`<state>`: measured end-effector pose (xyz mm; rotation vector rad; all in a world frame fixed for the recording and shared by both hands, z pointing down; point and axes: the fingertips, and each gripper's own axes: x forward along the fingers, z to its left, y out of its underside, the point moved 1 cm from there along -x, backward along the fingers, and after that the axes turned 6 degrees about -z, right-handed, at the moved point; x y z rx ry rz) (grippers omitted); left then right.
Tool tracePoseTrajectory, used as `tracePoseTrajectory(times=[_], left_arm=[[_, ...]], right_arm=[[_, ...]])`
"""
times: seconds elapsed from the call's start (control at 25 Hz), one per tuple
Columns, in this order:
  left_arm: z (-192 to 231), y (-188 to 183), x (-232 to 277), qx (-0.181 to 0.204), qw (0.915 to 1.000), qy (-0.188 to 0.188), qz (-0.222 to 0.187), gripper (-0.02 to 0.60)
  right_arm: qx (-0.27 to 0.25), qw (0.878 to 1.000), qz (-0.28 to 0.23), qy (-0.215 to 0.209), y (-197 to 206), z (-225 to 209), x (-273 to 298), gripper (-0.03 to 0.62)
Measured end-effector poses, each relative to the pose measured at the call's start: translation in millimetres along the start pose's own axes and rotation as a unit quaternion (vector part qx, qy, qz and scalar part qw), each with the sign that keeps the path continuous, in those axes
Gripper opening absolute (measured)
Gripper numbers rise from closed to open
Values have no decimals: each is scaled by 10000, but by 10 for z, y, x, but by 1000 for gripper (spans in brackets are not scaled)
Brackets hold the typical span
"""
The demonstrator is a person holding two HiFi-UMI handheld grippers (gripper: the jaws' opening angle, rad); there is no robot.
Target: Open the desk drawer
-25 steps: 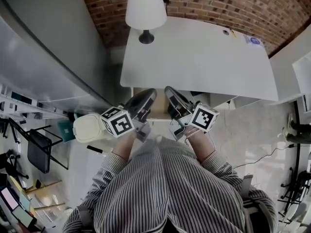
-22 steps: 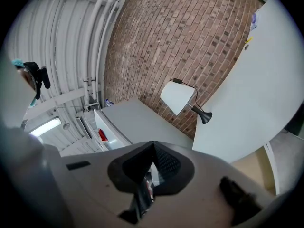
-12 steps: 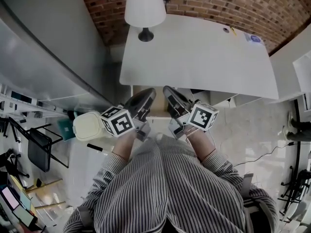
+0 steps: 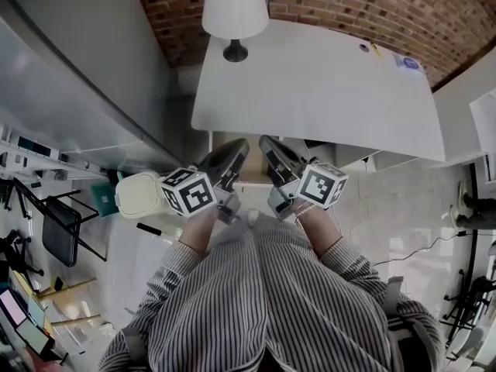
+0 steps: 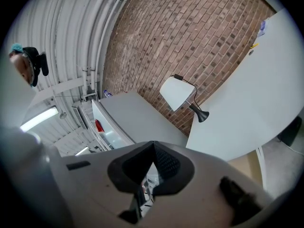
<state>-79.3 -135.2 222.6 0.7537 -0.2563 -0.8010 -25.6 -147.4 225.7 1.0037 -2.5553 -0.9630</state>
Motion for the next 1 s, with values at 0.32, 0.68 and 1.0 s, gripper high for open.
tracePoseTrajectory(times=[0.32, 0.68, 1.0], left_arm=[[4, 41, -52, 7, 9999, -140, 15, 12], [8, 93, -72, 1, 9998, -211, 23, 12], [-14, 57, -77, -14, 9997, -224, -40, 12]], right_arm=[[-31, 9999, -34, 120, 19, -28, -29, 17], [-74, 9999, 30, 130, 59, -34, -63, 17], [-172, 9996, 176, 153, 82, 0, -51, 17]])
